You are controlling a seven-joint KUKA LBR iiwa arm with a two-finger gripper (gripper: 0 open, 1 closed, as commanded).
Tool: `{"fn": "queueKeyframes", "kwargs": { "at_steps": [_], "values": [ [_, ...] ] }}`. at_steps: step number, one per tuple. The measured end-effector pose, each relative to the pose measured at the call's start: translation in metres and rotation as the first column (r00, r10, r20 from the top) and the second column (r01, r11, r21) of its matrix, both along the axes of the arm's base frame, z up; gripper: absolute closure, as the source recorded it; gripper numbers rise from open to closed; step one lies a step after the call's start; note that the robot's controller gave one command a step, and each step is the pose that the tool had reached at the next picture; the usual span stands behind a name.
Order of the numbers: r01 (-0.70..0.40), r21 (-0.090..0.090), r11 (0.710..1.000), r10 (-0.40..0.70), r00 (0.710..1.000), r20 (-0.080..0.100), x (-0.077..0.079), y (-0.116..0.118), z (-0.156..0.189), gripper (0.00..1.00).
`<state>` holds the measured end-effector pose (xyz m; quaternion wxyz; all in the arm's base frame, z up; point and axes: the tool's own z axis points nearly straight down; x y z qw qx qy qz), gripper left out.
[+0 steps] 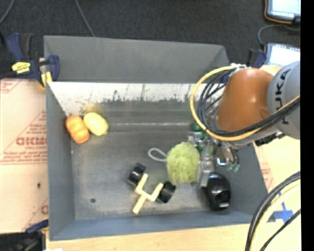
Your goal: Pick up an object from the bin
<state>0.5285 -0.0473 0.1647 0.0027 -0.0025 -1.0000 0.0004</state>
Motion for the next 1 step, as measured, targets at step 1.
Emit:
{"fn": "queueKeyframes", "kwargs": {
  "at_steps": [1],
  "values": [
    [-0.001, -0.001, 1.000, 0.001, 1.000, 0.008, 0.0016, 0.0000, 0.0046, 0.00]
  ]
}}
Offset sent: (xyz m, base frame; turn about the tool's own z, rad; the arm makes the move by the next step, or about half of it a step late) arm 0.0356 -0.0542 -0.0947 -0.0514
